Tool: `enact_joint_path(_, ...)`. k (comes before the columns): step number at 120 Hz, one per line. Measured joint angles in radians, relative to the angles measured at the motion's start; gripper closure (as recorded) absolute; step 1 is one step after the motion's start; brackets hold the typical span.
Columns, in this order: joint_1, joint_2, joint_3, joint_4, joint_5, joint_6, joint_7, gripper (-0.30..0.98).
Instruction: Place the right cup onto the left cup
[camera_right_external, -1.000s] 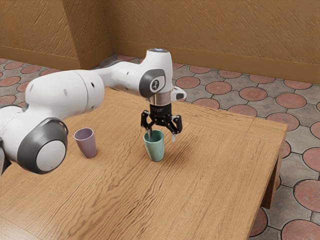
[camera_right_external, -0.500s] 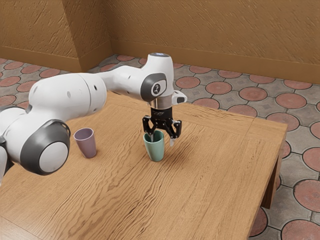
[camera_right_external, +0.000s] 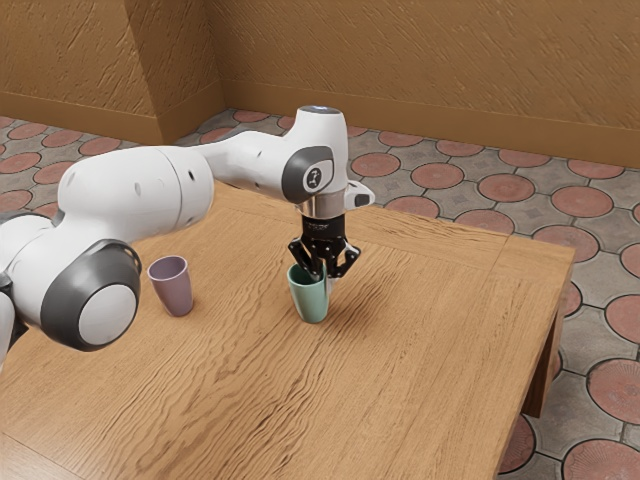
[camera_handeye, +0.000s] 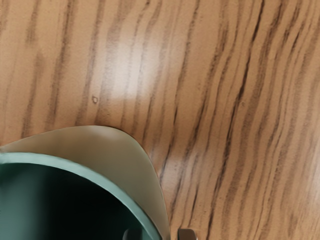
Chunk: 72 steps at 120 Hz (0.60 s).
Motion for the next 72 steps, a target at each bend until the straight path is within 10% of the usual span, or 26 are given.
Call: enact_joint_path(72,-0.019,-0.248,0.038,-0.136,0.016,-0.026,-0.004,0.78)
